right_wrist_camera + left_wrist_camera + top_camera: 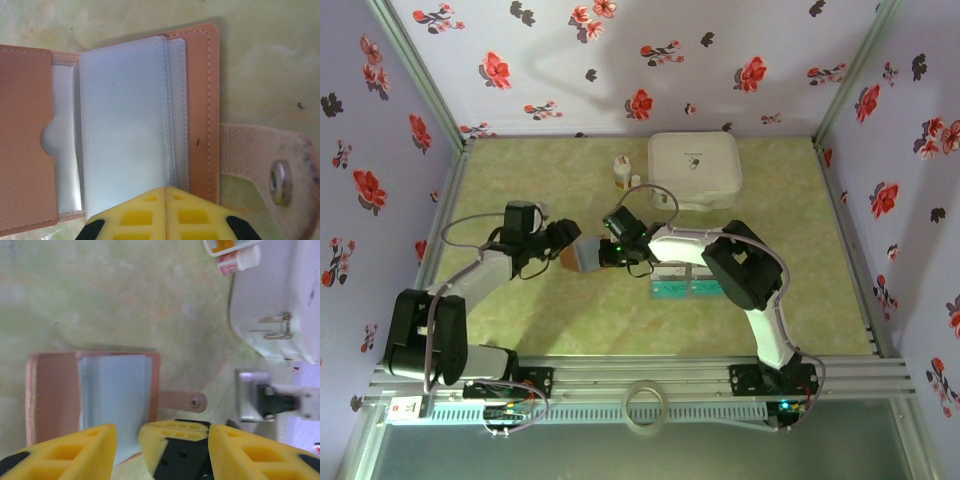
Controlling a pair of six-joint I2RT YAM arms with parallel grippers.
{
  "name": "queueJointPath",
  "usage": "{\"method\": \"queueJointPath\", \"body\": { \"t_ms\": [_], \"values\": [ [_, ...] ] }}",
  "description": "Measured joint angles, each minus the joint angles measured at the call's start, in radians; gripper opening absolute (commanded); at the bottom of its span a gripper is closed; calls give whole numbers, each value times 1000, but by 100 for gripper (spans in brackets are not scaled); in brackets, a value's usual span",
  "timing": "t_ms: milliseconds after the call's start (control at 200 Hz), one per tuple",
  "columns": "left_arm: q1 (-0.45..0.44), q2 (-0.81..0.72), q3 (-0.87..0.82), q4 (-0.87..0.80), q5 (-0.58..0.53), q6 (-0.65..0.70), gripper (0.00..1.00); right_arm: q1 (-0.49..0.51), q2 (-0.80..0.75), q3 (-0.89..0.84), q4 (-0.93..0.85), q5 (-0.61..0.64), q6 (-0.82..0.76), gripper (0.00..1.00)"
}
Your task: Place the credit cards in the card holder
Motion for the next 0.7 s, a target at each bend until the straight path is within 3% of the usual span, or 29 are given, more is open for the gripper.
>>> {"method": "queueJointPath", "body": {
  "t_ms": [445,700],
  "values": [
    [58,116,-99,83,-23,29,53,0,-2,-35,72,-3,27,4],
    [59,130,-87,95,-22,56,54,0,-27,-34,20,-9,24,11]
  ]
}}
